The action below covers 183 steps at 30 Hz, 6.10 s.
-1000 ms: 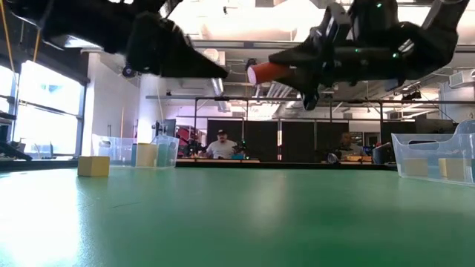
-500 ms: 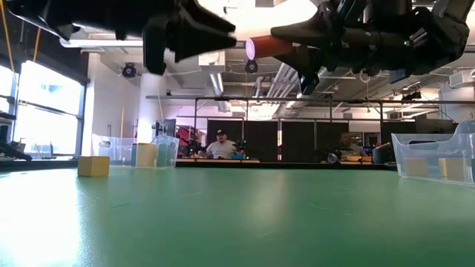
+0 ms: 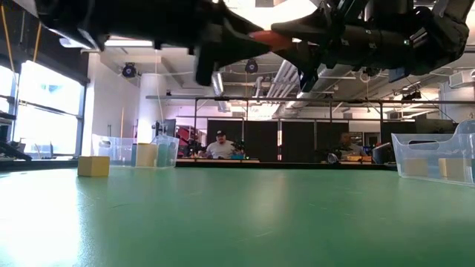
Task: Sort blocks by size
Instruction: Put the red cylindrical block into the top transparent bin
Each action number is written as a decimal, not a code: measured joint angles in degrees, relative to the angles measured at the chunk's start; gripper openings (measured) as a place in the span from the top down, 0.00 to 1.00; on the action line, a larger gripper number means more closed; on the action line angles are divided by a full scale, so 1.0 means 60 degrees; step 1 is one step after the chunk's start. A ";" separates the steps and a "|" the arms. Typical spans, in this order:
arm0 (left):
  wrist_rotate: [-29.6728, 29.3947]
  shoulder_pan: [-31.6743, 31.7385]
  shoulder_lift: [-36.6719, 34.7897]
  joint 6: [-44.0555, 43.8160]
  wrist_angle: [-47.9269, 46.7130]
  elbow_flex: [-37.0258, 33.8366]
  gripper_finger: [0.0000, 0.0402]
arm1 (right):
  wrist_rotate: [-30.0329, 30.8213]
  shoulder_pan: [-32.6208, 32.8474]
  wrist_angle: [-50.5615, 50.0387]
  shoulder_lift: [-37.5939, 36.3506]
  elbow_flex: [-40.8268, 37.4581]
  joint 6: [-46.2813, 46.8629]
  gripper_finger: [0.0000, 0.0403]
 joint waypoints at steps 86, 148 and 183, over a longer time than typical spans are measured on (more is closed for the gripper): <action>-0.3119 -0.0903 0.0810 -0.0709 0.0350 0.0878 0.71 | -0.0843 -0.0135 0.4062 0.2652 -0.0544 0.1458 0.69; -0.4585 -0.0954 0.0847 -0.0306 -0.0807 0.0841 0.53 | 0.2084 -0.0138 0.4186 0.2447 -0.0226 0.2837 0.69; -0.4594 -0.0819 0.0832 -0.0543 0.0452 0.0903 0.58 | 0.1375 0.0124 0.3957 0.2473 0.0233 0.2718 0.69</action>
